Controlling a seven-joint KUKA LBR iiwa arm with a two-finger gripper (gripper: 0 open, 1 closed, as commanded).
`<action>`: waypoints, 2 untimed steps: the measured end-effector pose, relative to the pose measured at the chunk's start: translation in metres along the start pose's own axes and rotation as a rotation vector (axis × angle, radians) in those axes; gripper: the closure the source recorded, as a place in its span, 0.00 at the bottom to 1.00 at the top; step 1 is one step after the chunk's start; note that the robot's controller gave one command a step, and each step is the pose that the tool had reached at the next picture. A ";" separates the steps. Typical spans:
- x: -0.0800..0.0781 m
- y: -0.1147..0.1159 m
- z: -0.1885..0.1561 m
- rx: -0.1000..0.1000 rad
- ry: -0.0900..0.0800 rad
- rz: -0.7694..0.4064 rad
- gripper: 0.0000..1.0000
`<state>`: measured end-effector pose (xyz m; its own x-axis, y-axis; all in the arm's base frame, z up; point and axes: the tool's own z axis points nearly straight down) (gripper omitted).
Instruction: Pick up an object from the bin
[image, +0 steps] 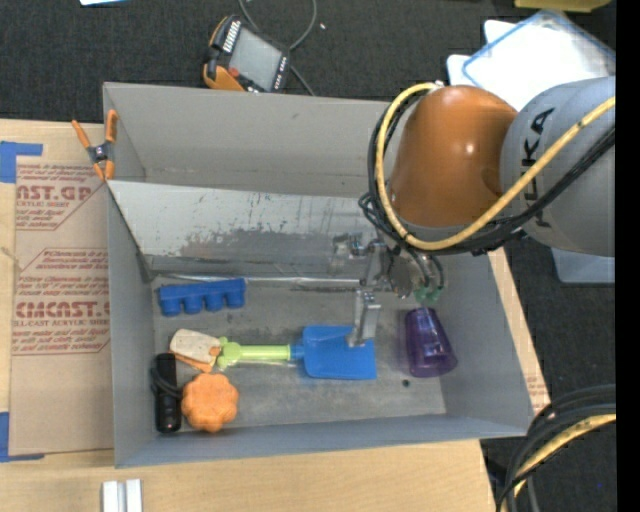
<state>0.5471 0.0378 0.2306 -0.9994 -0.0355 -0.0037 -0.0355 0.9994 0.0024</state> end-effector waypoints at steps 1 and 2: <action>-0.018 0.023 0.069 -0.004 -0.011 0.068 0.00; -0.011 0.040 0.088 -0.002 -0.016 0.029 0.00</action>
Offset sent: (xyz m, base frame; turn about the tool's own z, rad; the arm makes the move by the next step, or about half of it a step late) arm 0.0099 0.0398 -0.0867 0.0302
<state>0.5566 0.0787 0.1426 -0.9998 -0.0066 -0.0196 -0.0067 1.0000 0.0047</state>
